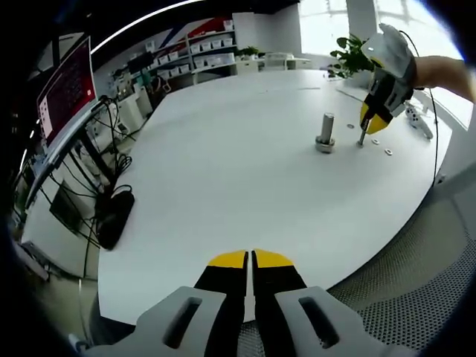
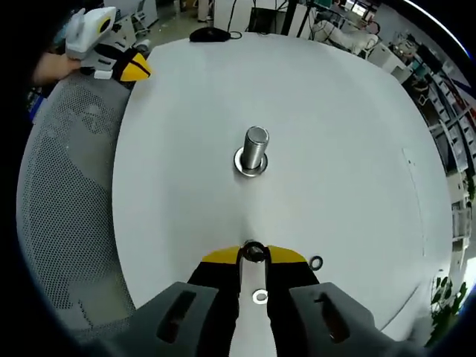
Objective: Place the washer onto the threaded stud by aligning its center hole with the stud, sliding it down to the base, and recovering from edge contact or off-axis alignment until the washer reaches the visible bottom stop.
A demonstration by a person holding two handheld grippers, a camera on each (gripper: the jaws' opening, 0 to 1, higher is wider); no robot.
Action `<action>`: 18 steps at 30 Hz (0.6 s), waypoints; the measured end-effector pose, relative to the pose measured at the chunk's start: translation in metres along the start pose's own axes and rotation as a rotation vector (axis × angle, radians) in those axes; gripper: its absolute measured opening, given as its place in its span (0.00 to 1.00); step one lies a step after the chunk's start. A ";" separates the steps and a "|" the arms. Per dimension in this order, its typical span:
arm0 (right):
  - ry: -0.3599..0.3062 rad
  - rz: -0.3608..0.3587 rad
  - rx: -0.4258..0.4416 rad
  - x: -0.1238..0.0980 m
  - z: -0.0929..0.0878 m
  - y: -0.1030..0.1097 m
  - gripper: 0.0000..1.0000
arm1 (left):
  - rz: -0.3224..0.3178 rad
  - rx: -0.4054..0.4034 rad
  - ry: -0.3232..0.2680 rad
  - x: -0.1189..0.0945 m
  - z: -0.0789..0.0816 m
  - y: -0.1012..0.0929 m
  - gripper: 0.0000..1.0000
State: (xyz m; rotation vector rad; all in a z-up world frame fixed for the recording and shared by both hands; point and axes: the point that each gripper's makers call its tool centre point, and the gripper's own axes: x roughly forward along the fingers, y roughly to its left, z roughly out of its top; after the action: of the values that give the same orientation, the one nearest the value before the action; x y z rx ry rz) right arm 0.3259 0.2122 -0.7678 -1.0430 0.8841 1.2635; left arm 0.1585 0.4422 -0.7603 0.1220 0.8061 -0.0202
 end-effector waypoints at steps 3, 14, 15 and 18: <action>0.012 0.010 0.006 0.008 -0.002 0.001 0.13 | -0.001 0.001 0.001 0.000 0.000 0.000 0.00; 0.019 0.083 0.005 0.024 -0.004 0.017 0.15 | 0.001 0.001 0.001 0.001 -0.001 0.001 0.00; 0.016 0.064 0.013 0.025 -0.005 0.017 0.19 | 0.002 0.002 0.003 0.000 -0.001 0.001 0.00; -0.009 0.039 0.044 0.027 -0.004 0.018 0.32 | 0.001 0.001 0.001 0.001 -0.001 0.001 0.00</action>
State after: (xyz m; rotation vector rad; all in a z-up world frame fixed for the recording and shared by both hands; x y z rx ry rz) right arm 0.3112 0.2162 -0.7964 -0.9891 0.9253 1.2755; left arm 0.1585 0.4431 -0.7609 0.1232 0.8069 -0.0191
